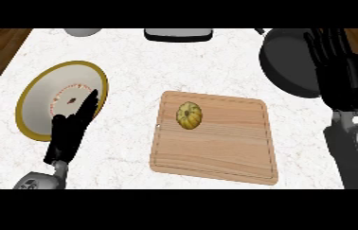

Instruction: Pick the squash from the cutting board and place it in the pot

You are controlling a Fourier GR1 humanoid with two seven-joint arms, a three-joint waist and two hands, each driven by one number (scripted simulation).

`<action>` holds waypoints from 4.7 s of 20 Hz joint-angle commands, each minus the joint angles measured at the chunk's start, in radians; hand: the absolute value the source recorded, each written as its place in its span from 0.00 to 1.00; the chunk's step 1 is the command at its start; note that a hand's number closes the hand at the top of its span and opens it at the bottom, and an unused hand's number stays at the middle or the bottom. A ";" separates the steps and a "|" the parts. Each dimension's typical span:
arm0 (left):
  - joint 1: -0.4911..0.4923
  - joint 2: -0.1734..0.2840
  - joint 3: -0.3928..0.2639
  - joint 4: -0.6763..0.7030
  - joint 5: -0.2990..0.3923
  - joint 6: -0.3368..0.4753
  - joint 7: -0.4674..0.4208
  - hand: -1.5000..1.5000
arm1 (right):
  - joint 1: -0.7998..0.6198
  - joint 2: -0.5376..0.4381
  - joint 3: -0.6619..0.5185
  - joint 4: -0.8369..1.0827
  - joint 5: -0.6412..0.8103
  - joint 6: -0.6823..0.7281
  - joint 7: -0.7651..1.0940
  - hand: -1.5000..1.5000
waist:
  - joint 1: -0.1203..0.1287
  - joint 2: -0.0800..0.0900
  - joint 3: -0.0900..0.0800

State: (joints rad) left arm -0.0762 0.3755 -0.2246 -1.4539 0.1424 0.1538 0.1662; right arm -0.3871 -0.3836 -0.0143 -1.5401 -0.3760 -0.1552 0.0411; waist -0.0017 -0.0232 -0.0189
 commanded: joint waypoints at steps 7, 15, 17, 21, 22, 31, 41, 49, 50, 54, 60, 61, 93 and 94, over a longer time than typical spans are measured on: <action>-0.022 -0.080 0.080 -0.064 0.011 0.113 -0.126 0.50 | -0.044 -0.374 0.121 -0.166 0.620 -0.086 -0.057 1.00 | -0.092 -0.040 -0.023; 0.062 -0.159 0.078 -0.089 0.025 0.128 -0.288 0.50 | 0.103 -0.133 0.455 -0.425 1.124 -0.396 0.017 0.00 | -0.025 0.002 0.011; 0.062 -0.146 0.074 -0.111 0.038 0.103 -0.267 0.50 | 0.143 -0.065 0.556 -0.433 1.276 -0.431 0.053 0.00 | -0.016 0.004 0.013; 0.089 -0.174 0.056 -0.119 0.020 0.124 -0.301 0.50 | 0.221 0.003 0.656 -0.380 1.528 -0.322 0.242 0.00 | -0.033 0.001 0.010; 0.060 -0.161 0.070 -0.139 0.008 0.149 -0.270 0.50 | 0.215 0.009 0.650 -0.377 1.558 -0.251 0.310 0.00 | -0.038 -0.003 0.010; 0.084 -0.188 0.031 -0.126 -0.008 0.138 -0.302 0.50 | 0.228 0.236 0.803 -0.242 1.860 0.242 0.755 0.00 | -0.011 0.012 0.012; 0.006 -0.217 0.044 -0.058 -0.012 0.115 -0.303 0.50 | -0.043 0.382 0.976 0.017 1.704 0.299 1.175 0.00 | 0.018 0.026 0.019; 0.035 -0.258 0.014 -0.069 -0.055 0.148 -0.340 0.50 | -0.062 0.383 0.896 0.146 1.632 0.310 1.200 0.00 | 0.015 0.026 0.019; 0.047 -0.230 0.009 -0.173 -0.067 0.169 -0.235 0.50 | -0.049 0.383 0.895 0.114 1.640 0.333 1.204 0.00 | 0.014 0.023 0.019; 0.103 -0.218 0.046 -0.117 -0.016 0.084 -0.340 0.50 | -0.113 0.383 0.911 0.209 1.575 0.263 1.209 0.00 | 0.019 0.025 0.019; 0.023 -0.241 0.062 -0.111 -0.039 0.116 -0.269 0.50 | -0.131 0.383 0.867 0.241 1.583 0.285 1.159 0.00 | 0.007 0.024 0.019; 0.000 -0.269 0.056 -0.025 -0.053 0.115 -0.342 0.50 | -0.176 0.383 0.909 0.322 1.555 0.208 1.193 0.00 | 0.014 0.027 0.019; 0.061 -0.253 0.095 -0.167 -0.069 0.068 -0.296 0.50 | -0.445 0.191 0.197 0.634 1.480 0.040 1.139 1.00 | 0.022 0.088 0.029; 0.053 -0.250 0.093 -0.167 -0.065 0.059 -0.300 0.50 | -0.488 0.185 0.158 0.660 1.476 0.048 1.162 1.00 | 0.048 0.089 0.025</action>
State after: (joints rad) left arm -0.0112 0.1220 -0.1310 -1.6159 0.0748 0.2211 -0.1271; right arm -0.7896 -0.1462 0.3252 -0.9468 1.1599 -0.0832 1.0655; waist 0.0173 0.0470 0.0077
